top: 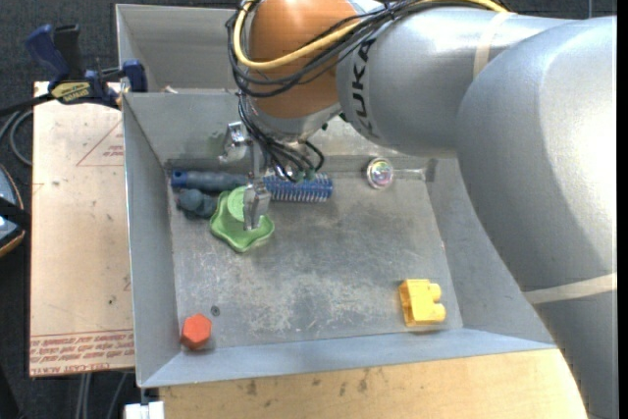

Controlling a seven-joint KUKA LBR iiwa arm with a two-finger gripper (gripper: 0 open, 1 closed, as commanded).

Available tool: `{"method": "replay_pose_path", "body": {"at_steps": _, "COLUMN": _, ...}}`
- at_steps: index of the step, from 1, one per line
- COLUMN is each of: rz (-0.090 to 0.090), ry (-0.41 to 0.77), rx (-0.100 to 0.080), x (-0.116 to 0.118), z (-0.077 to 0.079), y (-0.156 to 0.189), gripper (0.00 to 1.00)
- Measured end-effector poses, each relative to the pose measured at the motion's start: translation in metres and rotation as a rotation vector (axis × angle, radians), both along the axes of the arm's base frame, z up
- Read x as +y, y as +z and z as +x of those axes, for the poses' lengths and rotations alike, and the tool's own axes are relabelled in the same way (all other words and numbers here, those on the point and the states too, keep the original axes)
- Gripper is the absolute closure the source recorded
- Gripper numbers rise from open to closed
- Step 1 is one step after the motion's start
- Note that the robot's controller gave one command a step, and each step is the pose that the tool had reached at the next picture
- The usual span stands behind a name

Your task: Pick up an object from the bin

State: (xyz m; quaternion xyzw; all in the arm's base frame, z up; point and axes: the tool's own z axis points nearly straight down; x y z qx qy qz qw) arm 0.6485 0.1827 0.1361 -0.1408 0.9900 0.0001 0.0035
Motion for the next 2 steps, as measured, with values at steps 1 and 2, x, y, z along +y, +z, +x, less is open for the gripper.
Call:
{"method": "replay_pose_path", "body": {"at_steps": 1, "rz": 0.0, "ry": -0.151, "rx": 0.007, "x": -0.02, "z": -0.019, "y": -0.003, "gripper": 0.0}}
{"method": "replay_pose_path", "body": {"at_steps": 2, "rz": 0.006, "ry": -0.181, "rx": -0.006, "x": -0.012, "z": -0.025, "y": -0.037, "gripper": 0.0}}
